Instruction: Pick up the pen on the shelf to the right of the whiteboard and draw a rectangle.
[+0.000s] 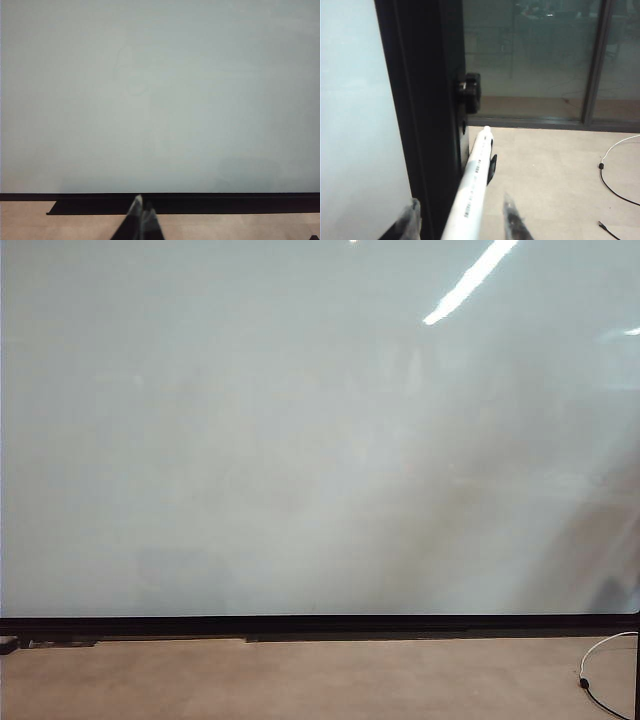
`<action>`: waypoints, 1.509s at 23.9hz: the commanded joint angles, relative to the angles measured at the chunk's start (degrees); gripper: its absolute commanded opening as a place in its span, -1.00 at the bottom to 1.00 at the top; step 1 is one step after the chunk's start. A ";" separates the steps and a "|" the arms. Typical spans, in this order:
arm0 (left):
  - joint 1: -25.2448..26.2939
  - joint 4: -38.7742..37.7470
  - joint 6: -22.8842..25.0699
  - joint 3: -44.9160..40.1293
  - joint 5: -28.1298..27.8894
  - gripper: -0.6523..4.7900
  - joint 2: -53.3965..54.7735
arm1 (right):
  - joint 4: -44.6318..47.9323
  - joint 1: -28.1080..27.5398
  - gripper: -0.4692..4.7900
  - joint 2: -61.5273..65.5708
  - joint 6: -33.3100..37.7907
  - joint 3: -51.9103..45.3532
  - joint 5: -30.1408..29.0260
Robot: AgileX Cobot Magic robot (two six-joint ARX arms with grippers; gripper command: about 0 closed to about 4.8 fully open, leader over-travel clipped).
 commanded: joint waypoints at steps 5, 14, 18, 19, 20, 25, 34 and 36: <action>0.00 0.37 0.26 0.17 0.04 -0.78 0.02 | 0.90 1.07 -0.02 0.26 0.81 0.74 1.05; 0.00 0.33 0.26 0.17 0.02 -0.78 0.02 | 0.90 1.81 -0.02 2.05 1.90 1.73 1.84; 0.00 0.35 0.26 0.15 0.02 -0.78 0.02 | 0.92 1.79 -0.02 2.05 1.90 1.88 2.01; 0.00 0.35 0.26 0.17 0.04 -0.78 0.02 | 0.92 1.81 -0.02 2.05 1.90 2.08 1.97; 0.00 0.35 0.26 0.15 0.04 -0.78 0.02 | 0.90 1.81 -0.02 2.05 1.92 2.23 1.95; 0.00 0.37 0.26 0.17 0.02 -0.78 0.02 | 0.90 1.81 -0.02 2.05 2.05 2.58 2.03; 0.00 0.35 0.26 0.15 0.02 -0.78 0.02 | 0.87 1.86 -0.02 2.05 2.05 3.54 2.03; 0.00 0.35 0.26 0.17 0.02 -0.78 0.02 | 0.87 1.86 -0.02 2.05 2.05 3.56 2.03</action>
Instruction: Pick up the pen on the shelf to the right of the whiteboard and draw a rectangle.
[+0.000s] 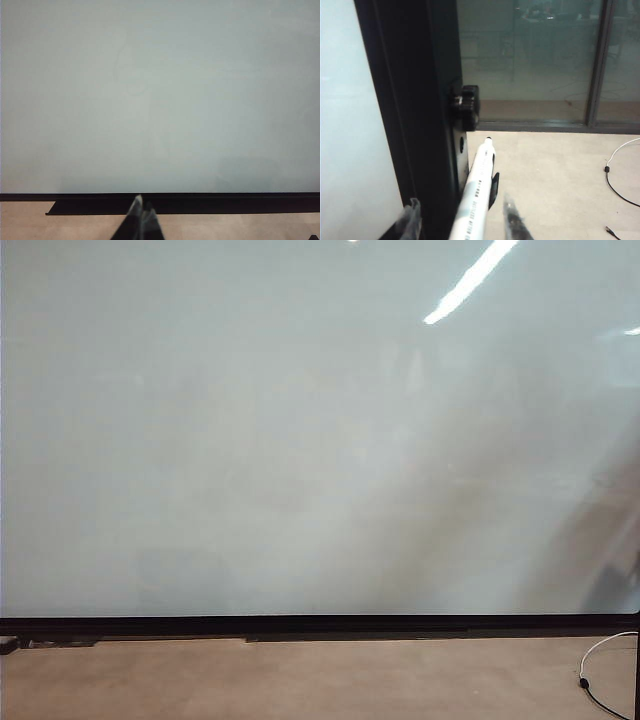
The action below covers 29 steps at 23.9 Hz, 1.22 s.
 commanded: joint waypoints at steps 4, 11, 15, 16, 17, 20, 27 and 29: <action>0.00 0.35 0.24 0.17 0.00 -0.78 0.02 | 0.81 0.00 -0.02 1.07 1.05 1.09 -0.13; 0.00 0.33 0.24 0.15 0.00 -0.78 0.02 | 0.83 0.37 -0.04 1.27 1.09 1.20 0.07; 0.00 0.35 0.24 0.15 0.00 -0.78 0.02 | 0.83 0.48 -0.07 1.27 1.09 1.29 0.09; 0.00 0.35 0.24 0.15 0.00 -0.78 0.02 | 0.83 0.50 -0.07 1.27 1.09 1.36 0.07; 0.00 0.35 0.24 0.15 0.00 -0.78 0.02 | 0.83 0.52 -0.07 1.27 1.09 1.55 -0.07; 0.00 0.35 0.24 0.15 0.02 -0.78 0.02 | 0.83 0.63 -0.07 1.27 1.11 1.95 -0.13; 0.00 0.35 0.24 0.17 0.00 -0.78 0.02 | 0.81 0.63 -0.20 1.27 1.14 1.95 -0.15; 0.00 0.35 0.24 0.17 0.02 -0.78 0.02 | 0.81 0.63 -0.30 1.27 1.27 1.95 -0.17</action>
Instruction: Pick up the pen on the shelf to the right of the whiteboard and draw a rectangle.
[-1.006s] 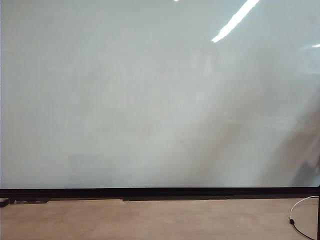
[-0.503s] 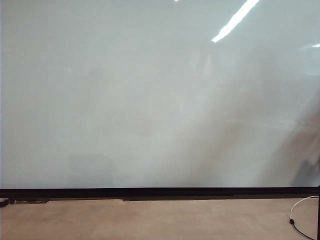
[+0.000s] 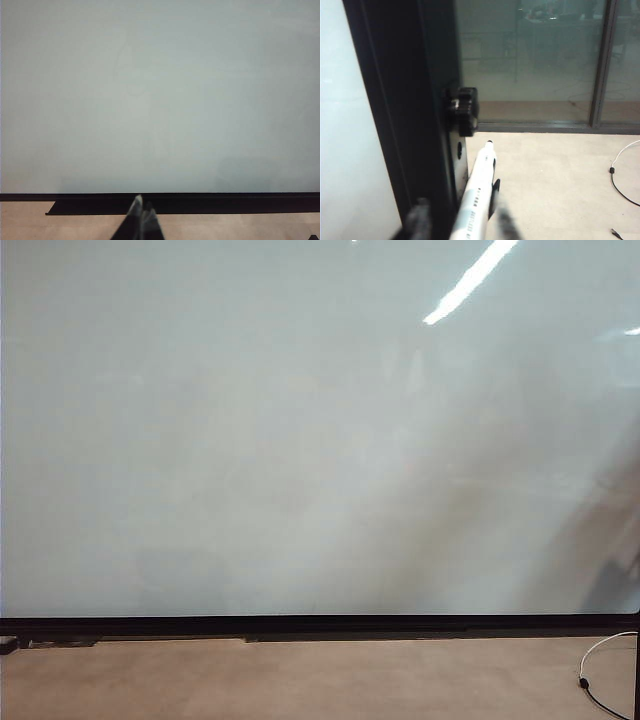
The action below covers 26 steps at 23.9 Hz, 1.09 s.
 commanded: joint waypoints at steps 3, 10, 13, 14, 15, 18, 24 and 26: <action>0.00 0.35 0.24 0.17 0.00 -0.78 0.02 | 0.79 0.11 -0.30 -0.26 0.50 0.11 -0.31; 0.00 0.35 0.24 0.17 0.02 -0.78 0.02 | 0.74 0.11 -0.31 -0.26 0.68 0.07 -0.48; 0.00 0.35 0.24 0.15 0.02 -0.78 0.02 | 0.72 0.13 -0.31 -0.26 0.68 0.07 -0.48; 0.00 0.35 0.24 0.17 0.00 -0.78 0.02 | 0.72 0.13 -0.31 -0.26 0.68 0.07 -0.48; 0.00 0.35 0.24 0.17 0.00 -0.78 0.02 | 0.70 0.13 -0.31 -0.26 0.68 0.07 -0.48; 0.00 0.35 0.24 0.17 0.00 -0.78 0.02 | 0.68 0.15 -0.50 -0.26 0.68 0.07 -0.48; 0.00 0.35 0.24 0.17 0.02 -0.78 0.02 | -0.13 0.52 -0.50 -0.26 0.66 0.07 -0.48; 0.00 0.35 0.24 0.17 0.00 -0.78 0.02 | -0.07 0.55 -0.71 -0.26 0.68 0.07 -0.48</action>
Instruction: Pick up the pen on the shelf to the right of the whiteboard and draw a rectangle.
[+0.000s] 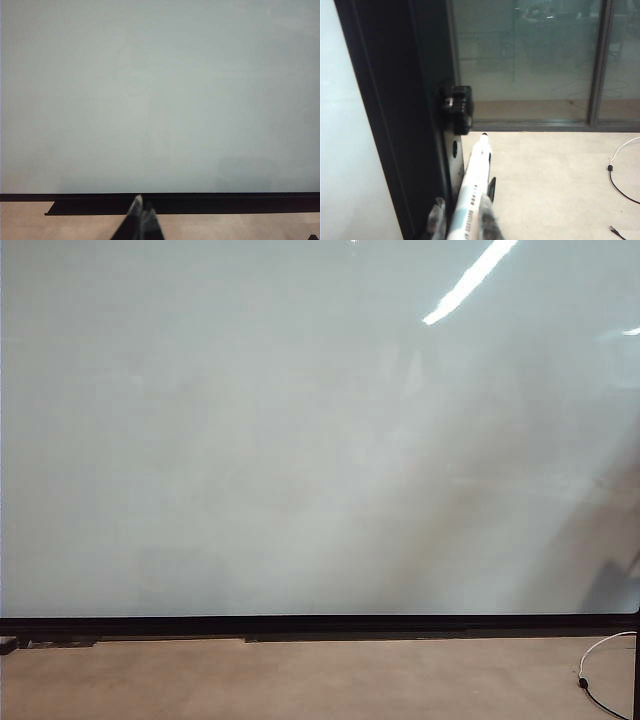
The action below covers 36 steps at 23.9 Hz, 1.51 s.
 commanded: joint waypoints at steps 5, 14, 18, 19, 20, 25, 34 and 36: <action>0.00 0.35 0.24 0.17 0.00 -0.78 0.02 | 0.37 0.22 -0.80 -0.28 0.26 0.17 -1.66; 0.00 0.35 0.24 0.17 0.00 -0.78 0.02 | 0.77 -1.25 -0.83 -3.43 0.24 0.04 -1.81; 0.00 0.35 0.24 0.15 -0.02 -0.78 0.02 | -0.20 -2.25 -0.83 -5.44 0.22 0.00 -0.72; 0.00 0.35 0.24 0.17 0.02 -0.78 0.02 | -0.57 -2.64 -0.83 -5.66 0.24 0.00 -0.52; 0.00 0.35 0.24 0.15 0.00 -0.78 0.02 | -0.55 -2.69 -0.83 -5.66 0.24 -0.02 -0.31; 0.00 0.35 0.24 0.17 0.00 -0.78 0.02 | -1.36 -3.93 -0.83 -5.81 0.22 -0.44 1.70; 0.00 0.33 0.24 0.17 0.02 -0.78 0.02 | -2.10 -4.46 -0.83 -16.98 -1.11 -7.48 11.13; 0.00 0.35 0.24 0.17 0.02 -0.78 0.02 | -3.76 -3.65 -0.83 -20.96 -1.57 -9.90 14.19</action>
